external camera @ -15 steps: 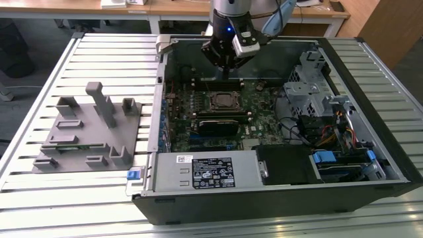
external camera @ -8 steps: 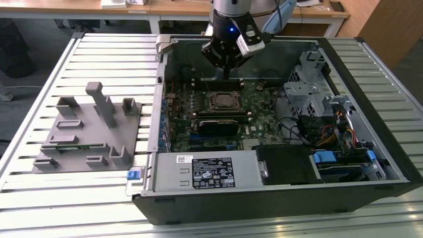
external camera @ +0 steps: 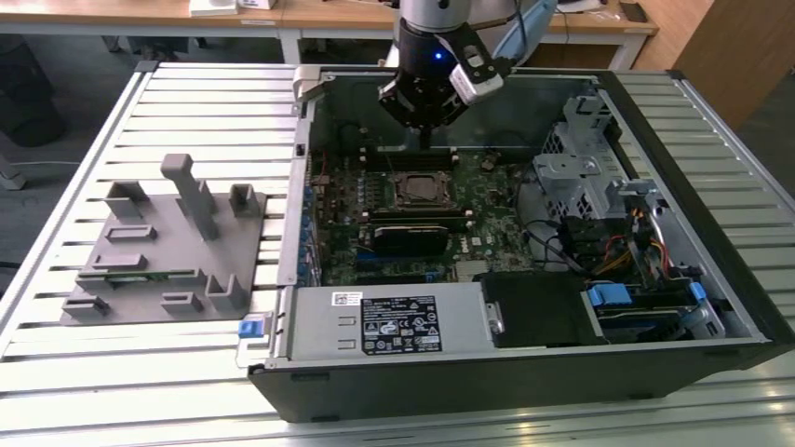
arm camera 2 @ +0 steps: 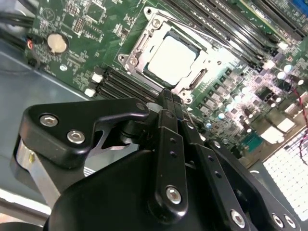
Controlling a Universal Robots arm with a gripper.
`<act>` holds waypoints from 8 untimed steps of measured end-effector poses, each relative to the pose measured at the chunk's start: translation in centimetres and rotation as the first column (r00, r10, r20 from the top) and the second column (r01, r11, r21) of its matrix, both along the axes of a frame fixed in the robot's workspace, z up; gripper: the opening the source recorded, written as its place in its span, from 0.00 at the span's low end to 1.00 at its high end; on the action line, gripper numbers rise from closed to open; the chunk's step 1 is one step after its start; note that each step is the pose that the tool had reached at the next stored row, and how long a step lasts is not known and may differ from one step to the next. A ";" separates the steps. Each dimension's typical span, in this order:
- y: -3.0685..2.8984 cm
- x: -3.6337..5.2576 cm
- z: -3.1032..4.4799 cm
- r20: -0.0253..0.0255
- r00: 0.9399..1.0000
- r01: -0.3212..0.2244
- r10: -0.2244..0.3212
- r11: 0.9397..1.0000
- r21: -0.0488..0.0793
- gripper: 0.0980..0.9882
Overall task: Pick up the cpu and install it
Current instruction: 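Install the first cpu locking lever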
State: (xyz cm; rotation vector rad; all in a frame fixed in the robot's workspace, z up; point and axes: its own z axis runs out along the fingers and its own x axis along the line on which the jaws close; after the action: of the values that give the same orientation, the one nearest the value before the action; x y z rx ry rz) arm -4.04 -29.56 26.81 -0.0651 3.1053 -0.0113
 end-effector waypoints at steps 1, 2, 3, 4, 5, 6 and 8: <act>0.00 -0.18 0.00 0.000 1.000 -0.001 0.001 1.000 0.000 0.03; 0.00 -0.37 0.00 0.000 1.000 -0.001 0.001 1.000 0.000 0.03; 0.00 -0.63 0.00 0.000 1.000 -0.001 0.001 1.000 0.000 0.03; 0.00 -0.88 -0.01 0.000 1.000 -0.001 0.001 1.000 0.000 0.03; 0.00 -1.14 -0.01 0.000 1.000 -0.002 0.002 1.000 0.000 0.03; -0.01 -1.44 -0.02 0.000 1.000 -0.002 0.002 1.000 0.000 0.03; -0.11 -1.98 -0.04 0.000 1.000 -0.002 0.002 1.000 0.000 0.03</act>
State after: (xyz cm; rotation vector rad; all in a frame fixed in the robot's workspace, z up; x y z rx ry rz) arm -6.02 -29.68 26.77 -0.0688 3.1055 -0.0116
